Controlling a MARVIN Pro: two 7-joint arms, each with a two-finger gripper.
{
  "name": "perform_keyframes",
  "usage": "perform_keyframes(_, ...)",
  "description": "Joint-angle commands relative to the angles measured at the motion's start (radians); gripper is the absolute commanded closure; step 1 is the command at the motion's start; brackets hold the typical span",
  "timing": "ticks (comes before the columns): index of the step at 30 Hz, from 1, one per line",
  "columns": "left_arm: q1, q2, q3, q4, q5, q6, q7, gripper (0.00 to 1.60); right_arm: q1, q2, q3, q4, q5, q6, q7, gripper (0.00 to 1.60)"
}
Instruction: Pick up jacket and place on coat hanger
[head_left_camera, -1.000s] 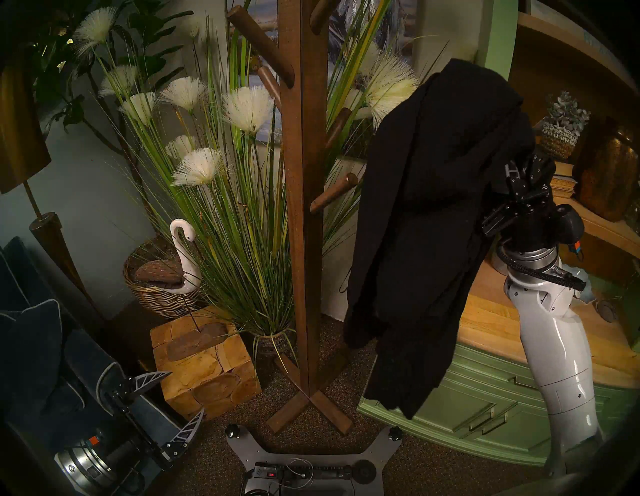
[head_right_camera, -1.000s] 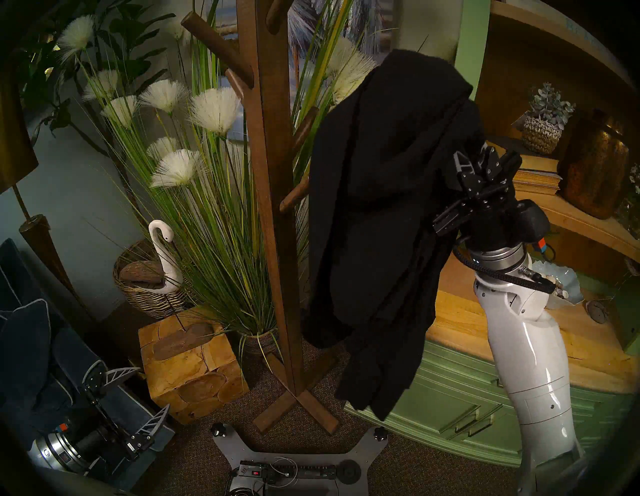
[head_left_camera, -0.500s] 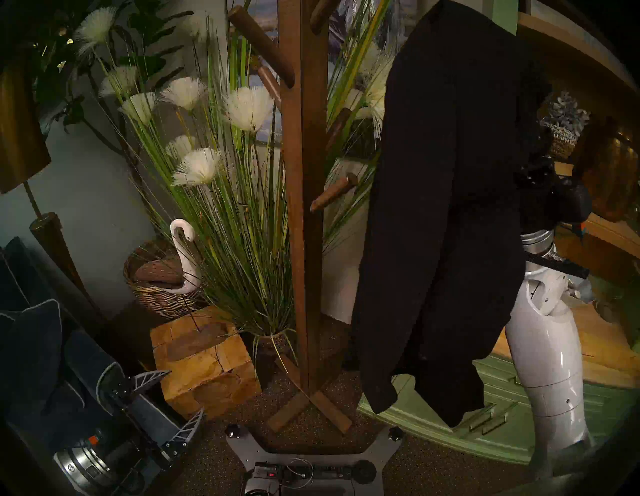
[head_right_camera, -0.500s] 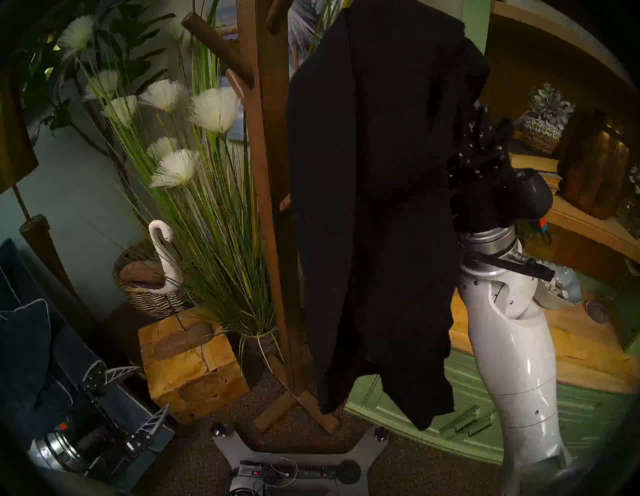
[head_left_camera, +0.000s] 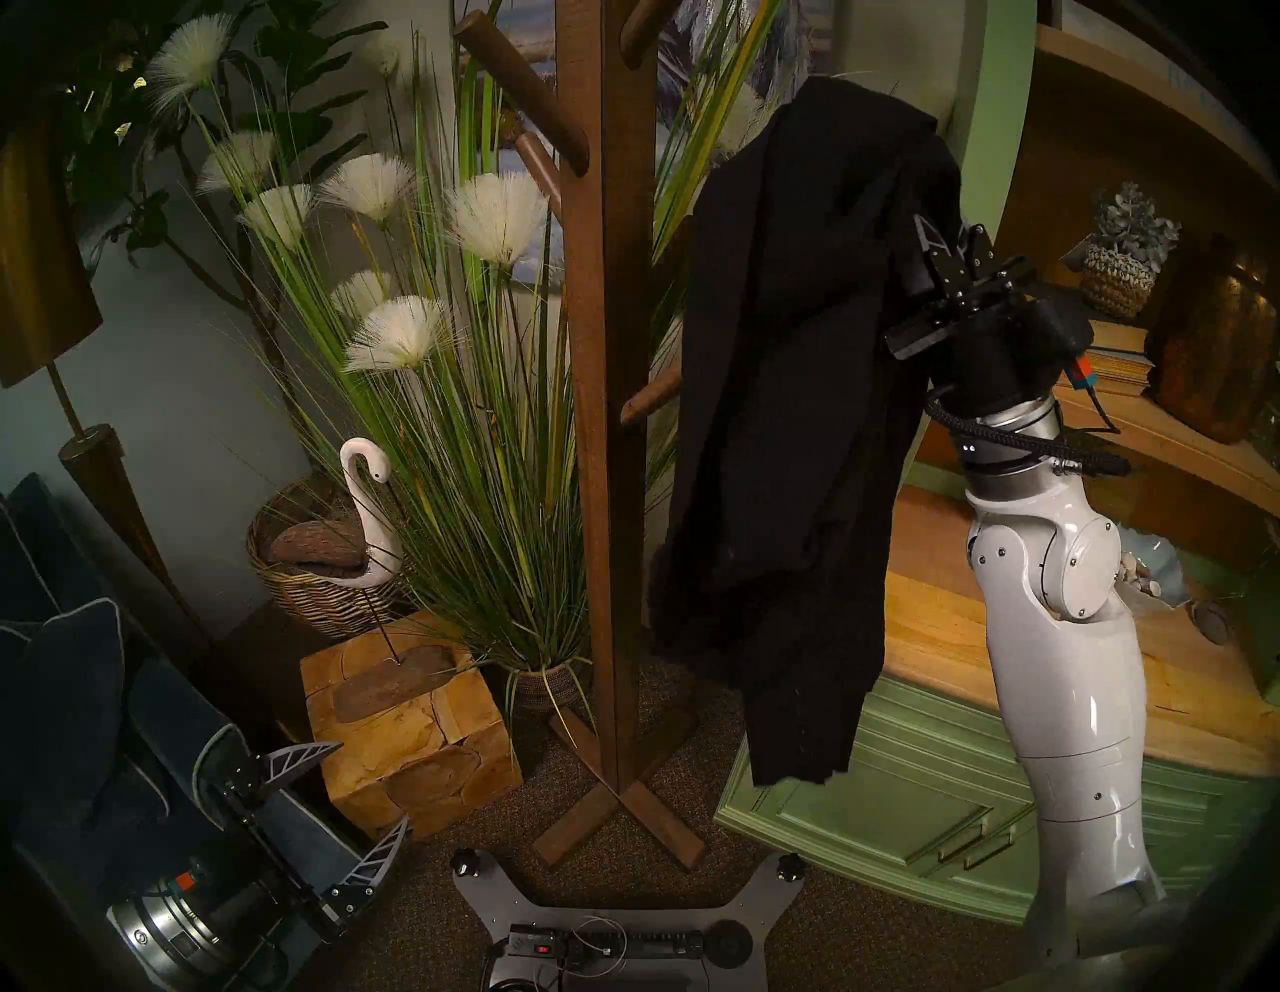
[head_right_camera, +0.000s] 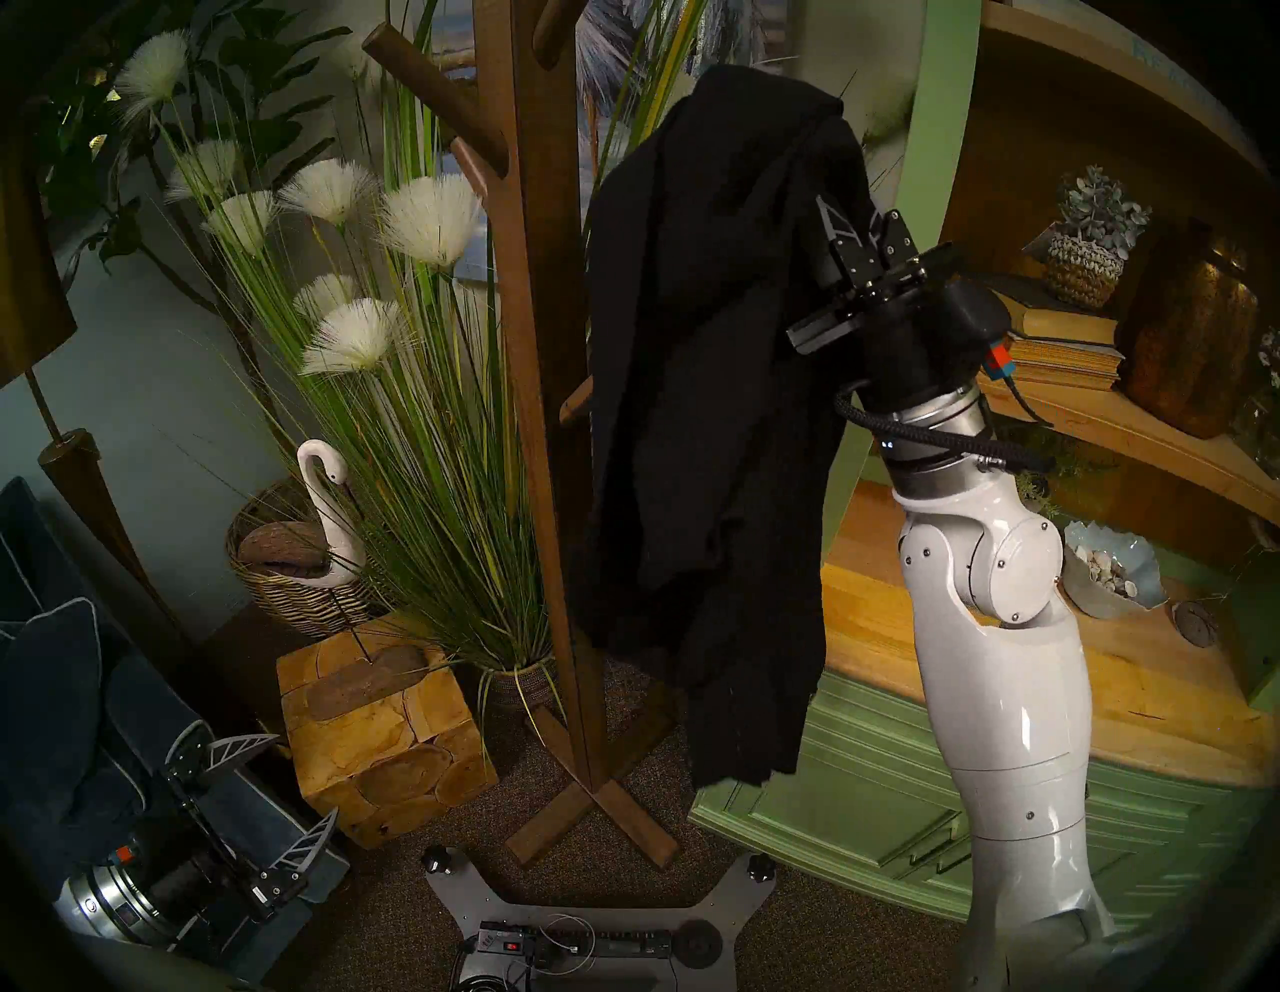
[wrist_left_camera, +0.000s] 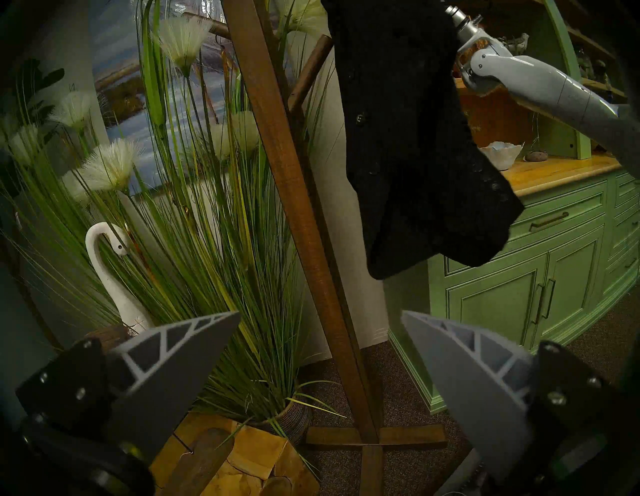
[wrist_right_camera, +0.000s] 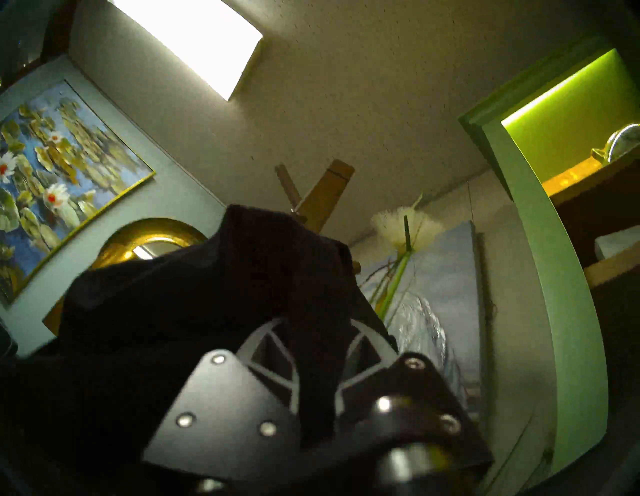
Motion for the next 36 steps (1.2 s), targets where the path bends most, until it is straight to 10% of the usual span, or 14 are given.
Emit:
perform_keyframes(1,0.002,0.002,-0.006,-0.024,-0.026,0.004,-0.001,0.00,0.000,0.023,0.009,-0.090,-0.039,0.112,-0.070,1.60)
perform_keyframes(12,0.002,0.001,-0.008,-0.025,-0.031,0.008,-0.006,0.00,-0.120,0.045,0.078,-0.154,-0.019,0.209,-0.035,1.60)
perform_keyframes(36,-0.002,-0.003,-0.010,-0.024,-0.029,0.010,-0.010,0.00,-0.311,0.000,0.182,-0.339,0.072,0.156,0.029,1.60)
